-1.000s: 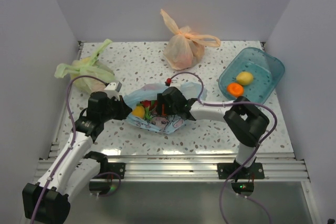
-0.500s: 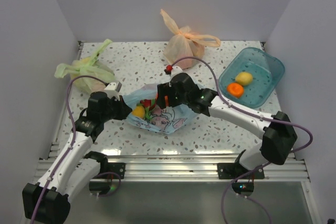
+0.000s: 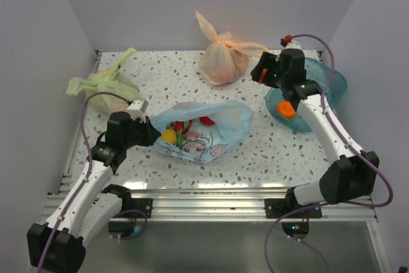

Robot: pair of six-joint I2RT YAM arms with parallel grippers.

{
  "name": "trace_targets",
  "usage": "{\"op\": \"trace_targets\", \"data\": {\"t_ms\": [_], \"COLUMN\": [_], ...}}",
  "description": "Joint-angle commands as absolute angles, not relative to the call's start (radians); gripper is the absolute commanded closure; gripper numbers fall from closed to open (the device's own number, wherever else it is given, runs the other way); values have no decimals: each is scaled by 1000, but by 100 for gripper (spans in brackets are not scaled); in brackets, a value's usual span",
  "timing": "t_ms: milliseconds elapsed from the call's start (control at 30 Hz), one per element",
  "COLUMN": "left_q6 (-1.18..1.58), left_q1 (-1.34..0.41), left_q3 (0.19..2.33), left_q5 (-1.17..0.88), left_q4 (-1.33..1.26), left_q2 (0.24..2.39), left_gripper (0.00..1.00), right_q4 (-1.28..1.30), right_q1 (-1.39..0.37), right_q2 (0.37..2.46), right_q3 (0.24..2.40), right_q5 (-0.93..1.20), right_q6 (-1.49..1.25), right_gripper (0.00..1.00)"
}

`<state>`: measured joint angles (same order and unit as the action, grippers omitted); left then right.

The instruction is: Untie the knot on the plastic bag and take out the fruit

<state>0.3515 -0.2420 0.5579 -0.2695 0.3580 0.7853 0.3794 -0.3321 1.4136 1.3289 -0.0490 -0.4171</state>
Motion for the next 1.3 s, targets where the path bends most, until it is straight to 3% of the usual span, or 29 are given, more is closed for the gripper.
{"op": "trace_targets", "data": {"t_ms": [0,367,433,467,533,567,600,933,1267], "left_q6": [339,336,336,336,336,336,336,334,337], "left_q1": [-233,-233,-233,-235,-233,-233,-235,-233,-233], "left_q3": [549,549,549,549,549,549,549,549,549], "left_q5": [-287,-288,-290,-290,-290,-291,-293,-295,-295], "left_q4": [305,304,304,302,304,302,304,301,301], "left_q2": [772,770,772,773,773,773,772,776,784], "left_gripper": [95,95,95,95,95,95,95,95,95], "right_q4": [344,287,291,305,317,328,330,365,408], "right_q1": [-165,172,182,183,184,183,183,100,-451], "right_q2": [1405,1462,1471,1485,1496,1496,1494,1342,1261], "right_q3": [1286,1068,1066,1069,1080,1081,1081,1114,1247], "right_q5": [-90,-278,-285,-290,-282,-284,-281,-203,-131], "right_q6": [-503,-664,-667,-667,-666,-669,-672,-539,-203], "right_gripper": [63,53,44,32,19,7,3,1,3]}}
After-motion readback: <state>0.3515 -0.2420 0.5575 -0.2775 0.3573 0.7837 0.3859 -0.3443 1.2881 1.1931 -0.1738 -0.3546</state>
